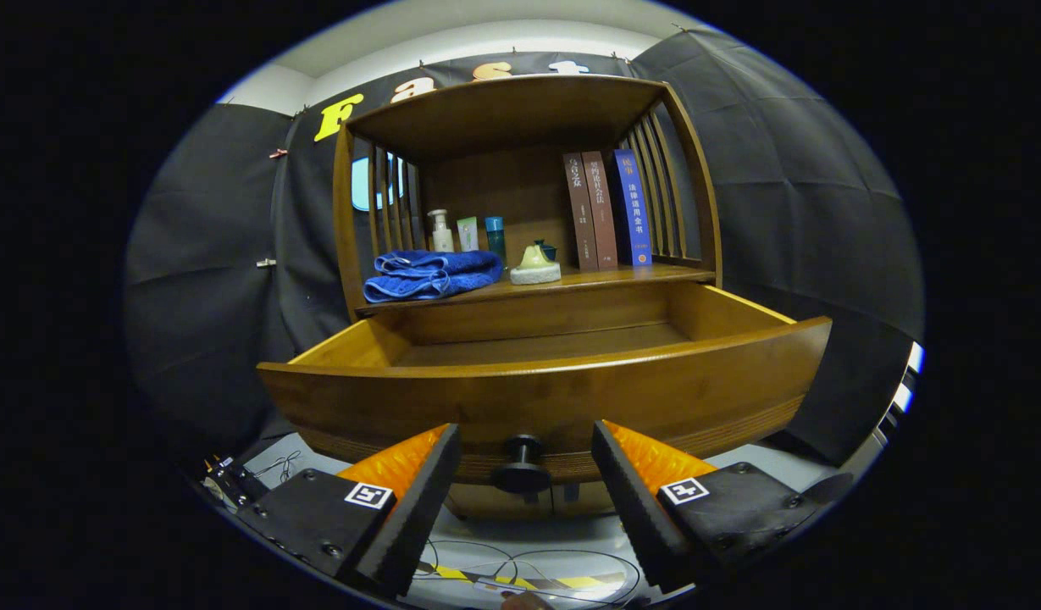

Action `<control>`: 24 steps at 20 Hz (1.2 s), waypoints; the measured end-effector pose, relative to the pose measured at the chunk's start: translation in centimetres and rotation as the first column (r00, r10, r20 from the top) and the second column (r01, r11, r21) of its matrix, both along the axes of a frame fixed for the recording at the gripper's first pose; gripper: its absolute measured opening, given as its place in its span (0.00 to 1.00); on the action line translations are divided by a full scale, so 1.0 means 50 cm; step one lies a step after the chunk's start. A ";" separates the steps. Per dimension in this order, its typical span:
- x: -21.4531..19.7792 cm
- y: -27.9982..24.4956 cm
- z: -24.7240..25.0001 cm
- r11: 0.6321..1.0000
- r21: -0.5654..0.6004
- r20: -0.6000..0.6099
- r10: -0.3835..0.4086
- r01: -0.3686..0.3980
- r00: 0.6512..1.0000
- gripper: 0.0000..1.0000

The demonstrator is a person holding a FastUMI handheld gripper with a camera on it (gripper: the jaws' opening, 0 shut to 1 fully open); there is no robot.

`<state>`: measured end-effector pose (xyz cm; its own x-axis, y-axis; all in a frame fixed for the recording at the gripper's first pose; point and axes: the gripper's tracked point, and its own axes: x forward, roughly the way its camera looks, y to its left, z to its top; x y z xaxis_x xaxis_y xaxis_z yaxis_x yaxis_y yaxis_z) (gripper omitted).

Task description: Pull open the drawer, take out the items inside it, and place them on the countertop above the cabinet.

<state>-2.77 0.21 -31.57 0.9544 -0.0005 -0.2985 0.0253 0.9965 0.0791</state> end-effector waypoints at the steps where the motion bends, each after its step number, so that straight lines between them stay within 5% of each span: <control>1: 0.005 -0.002 -0.003 1.000 -0.006 0.003 -0.006 0.006 1.000 0.99; 15: 0.047 -0.006 -0.021 0.997 -0.043 0.014 -0.060 0.061 0.998 0.98; 24: 0.195 -0.013 -0.018 0.997 -0.050 0.011 -0.064 0.064 0.998 0.98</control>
